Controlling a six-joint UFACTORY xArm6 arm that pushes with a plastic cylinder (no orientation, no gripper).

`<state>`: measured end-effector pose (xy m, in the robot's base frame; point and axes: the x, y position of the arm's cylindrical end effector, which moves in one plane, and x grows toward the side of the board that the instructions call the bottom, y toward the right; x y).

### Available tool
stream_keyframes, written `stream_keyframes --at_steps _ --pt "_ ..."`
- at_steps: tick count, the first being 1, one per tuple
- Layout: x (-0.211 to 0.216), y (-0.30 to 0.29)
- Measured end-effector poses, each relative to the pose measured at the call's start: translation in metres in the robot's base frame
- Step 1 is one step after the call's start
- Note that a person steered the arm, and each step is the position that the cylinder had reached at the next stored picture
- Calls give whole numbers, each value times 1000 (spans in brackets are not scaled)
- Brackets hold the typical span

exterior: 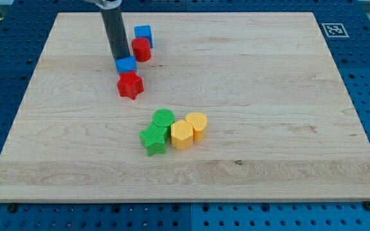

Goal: Place the arm parallel to the red circle

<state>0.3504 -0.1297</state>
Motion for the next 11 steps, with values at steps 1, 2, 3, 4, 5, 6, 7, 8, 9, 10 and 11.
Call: stream_keyframes --at_steps 1,2,3,4,5,6,7,8,9,10,11 --pt "-14 -23" --pt "-49 -65" --pt "-119 -52" --pt "-158 -1" --pt "-155 63" --pt "-124 124" --pt "-75 135" --pt "-34 112" --pt "-21 96" --pt "-23 90" --pt "-23 74"
